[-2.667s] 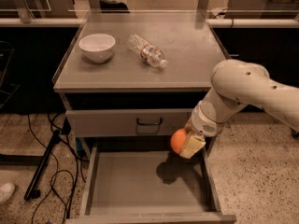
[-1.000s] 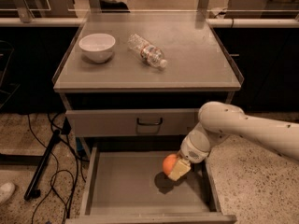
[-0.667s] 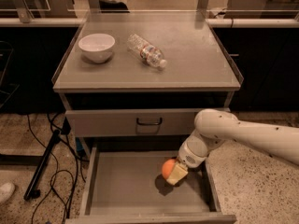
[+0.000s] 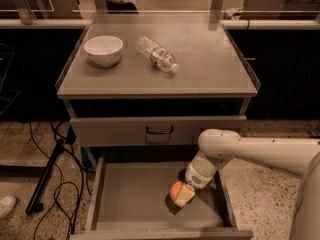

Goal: Place orange into middle drawer

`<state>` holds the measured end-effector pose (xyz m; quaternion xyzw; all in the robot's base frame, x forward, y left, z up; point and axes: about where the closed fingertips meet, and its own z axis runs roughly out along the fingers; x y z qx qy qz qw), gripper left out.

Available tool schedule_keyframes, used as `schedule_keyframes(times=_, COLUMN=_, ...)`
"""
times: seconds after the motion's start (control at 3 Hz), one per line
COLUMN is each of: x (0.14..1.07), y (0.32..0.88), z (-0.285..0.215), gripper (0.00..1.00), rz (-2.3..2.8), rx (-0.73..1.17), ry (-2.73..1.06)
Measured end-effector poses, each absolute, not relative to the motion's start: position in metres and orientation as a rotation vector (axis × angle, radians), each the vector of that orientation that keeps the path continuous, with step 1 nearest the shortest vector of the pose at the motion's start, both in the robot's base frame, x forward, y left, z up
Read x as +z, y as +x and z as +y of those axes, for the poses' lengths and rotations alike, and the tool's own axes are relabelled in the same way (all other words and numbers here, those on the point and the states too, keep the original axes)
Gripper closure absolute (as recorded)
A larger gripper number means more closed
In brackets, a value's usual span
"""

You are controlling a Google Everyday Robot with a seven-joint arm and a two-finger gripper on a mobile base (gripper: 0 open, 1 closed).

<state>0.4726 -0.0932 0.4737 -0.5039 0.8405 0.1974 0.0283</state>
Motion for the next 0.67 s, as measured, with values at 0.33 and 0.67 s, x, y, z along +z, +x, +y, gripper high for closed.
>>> schedule_keyframes(times=0.33, x=0.455, y=0.468, z=-0.086, gripper=1.00, rz=2.614, rx=0.658, ry=-1.534)
schedule_keyframes(times=0.67, x=0.435, y=0.467, z=-0.084, gripper=1.00, rz=2.632, rx=0.699, ry=-1.519)
